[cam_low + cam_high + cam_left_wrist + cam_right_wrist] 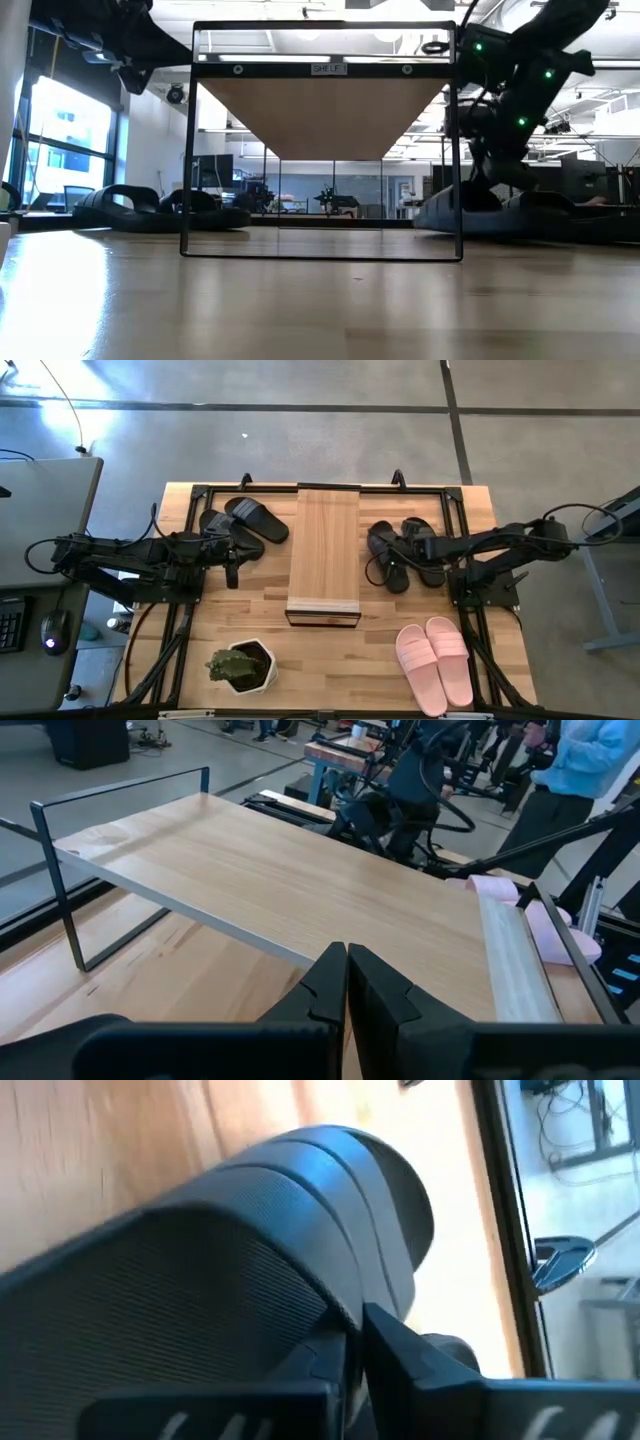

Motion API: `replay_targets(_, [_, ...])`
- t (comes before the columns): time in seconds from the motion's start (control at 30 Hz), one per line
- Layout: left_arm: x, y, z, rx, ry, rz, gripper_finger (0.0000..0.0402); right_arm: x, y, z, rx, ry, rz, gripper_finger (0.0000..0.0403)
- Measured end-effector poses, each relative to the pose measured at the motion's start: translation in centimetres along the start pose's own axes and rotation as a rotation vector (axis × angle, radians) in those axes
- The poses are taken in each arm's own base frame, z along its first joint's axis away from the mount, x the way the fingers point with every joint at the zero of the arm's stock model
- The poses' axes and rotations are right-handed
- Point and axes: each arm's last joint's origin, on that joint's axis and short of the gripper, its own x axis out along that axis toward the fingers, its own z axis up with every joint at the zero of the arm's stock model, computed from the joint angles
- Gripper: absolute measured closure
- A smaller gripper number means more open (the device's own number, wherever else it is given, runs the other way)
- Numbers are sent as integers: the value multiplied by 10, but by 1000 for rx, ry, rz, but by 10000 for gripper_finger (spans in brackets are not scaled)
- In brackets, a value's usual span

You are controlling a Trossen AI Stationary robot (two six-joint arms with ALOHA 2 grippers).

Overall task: Pick and place slides into the shelf
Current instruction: Put the black slipper on the shelf

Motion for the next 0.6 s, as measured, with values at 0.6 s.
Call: replay_targets(0.6, [-1,-7,8,-465,-1,-188,399,-119,-65,55,-65,92,-222,402])
